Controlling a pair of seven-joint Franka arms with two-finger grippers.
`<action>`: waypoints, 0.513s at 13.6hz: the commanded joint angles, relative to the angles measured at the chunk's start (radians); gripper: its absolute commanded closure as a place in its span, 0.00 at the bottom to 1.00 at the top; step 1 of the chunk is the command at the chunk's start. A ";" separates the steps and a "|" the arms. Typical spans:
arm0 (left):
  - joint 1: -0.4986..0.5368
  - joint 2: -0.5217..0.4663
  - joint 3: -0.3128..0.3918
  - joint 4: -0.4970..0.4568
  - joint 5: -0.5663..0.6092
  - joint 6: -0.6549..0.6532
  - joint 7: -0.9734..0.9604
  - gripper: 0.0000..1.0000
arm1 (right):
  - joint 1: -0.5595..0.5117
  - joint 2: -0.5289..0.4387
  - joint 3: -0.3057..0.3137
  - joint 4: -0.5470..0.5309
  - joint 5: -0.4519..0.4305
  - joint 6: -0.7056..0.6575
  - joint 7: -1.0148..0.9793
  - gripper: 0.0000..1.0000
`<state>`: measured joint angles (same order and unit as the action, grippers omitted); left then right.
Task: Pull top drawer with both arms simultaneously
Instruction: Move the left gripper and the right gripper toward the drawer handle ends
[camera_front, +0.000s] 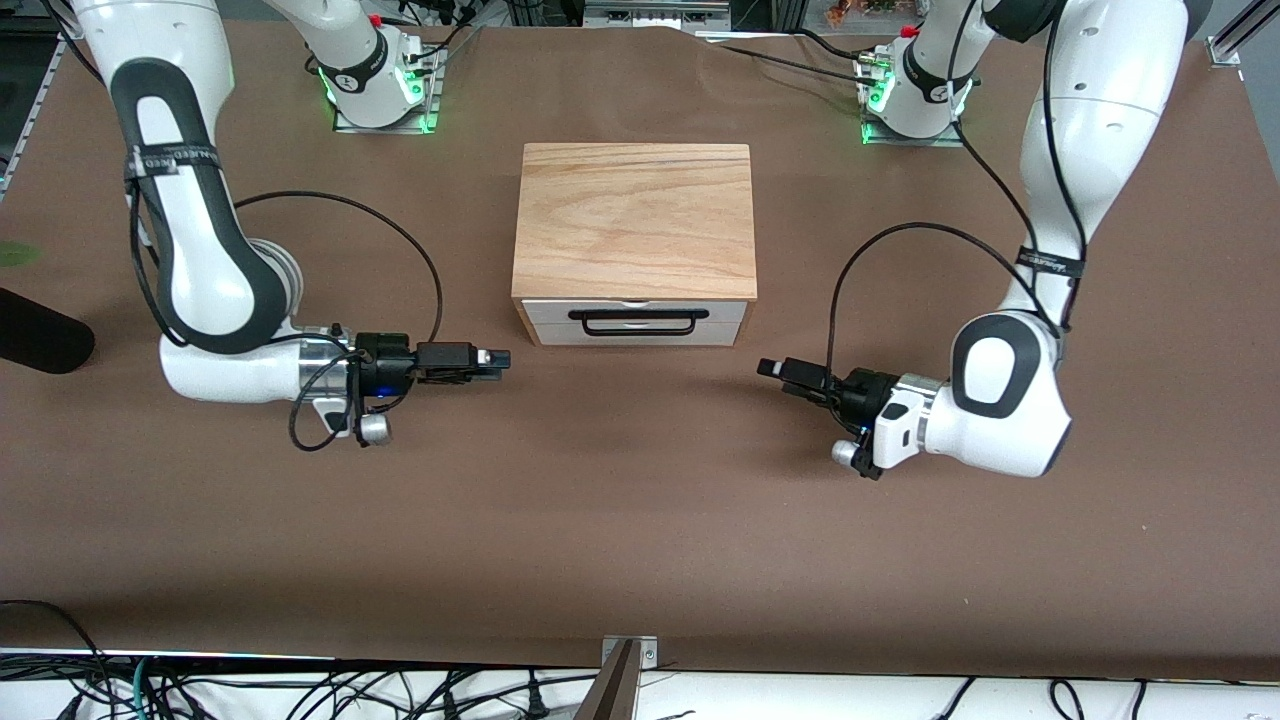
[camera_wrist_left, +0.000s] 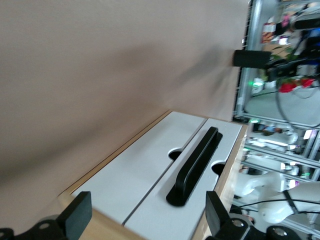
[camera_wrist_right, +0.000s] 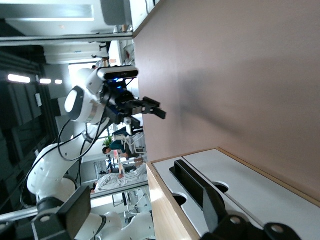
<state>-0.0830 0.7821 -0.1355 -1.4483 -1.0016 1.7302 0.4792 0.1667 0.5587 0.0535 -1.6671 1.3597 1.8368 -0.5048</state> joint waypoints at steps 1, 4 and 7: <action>-0.012 -0.024 0.002 -0.096 -0.089 0.032 0.078 0.00 | 0.014 -0.008 0.026 -0.103 0.124 0.016 -0.186 0.04; -0.014 -0.011 -0.045 -0.115 -0.130 0.037 0.081 0.00 | 0.040 0.019 0.026 -0.164 0.229 0.015 -0.366 0.12; -0.012 -0.011 -0.093 -0.133 -0.152 0.042 0.082 0.00 | 0.057 0.070 0.026 -0.166 0.237 0.016 -0.475 0.36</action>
<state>-0.0959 0.7837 -0.2003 -1.5553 -1.1213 1.7581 0.5344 0.2147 0.6074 0.0751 -1.8256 1.5680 1.8412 -0.9020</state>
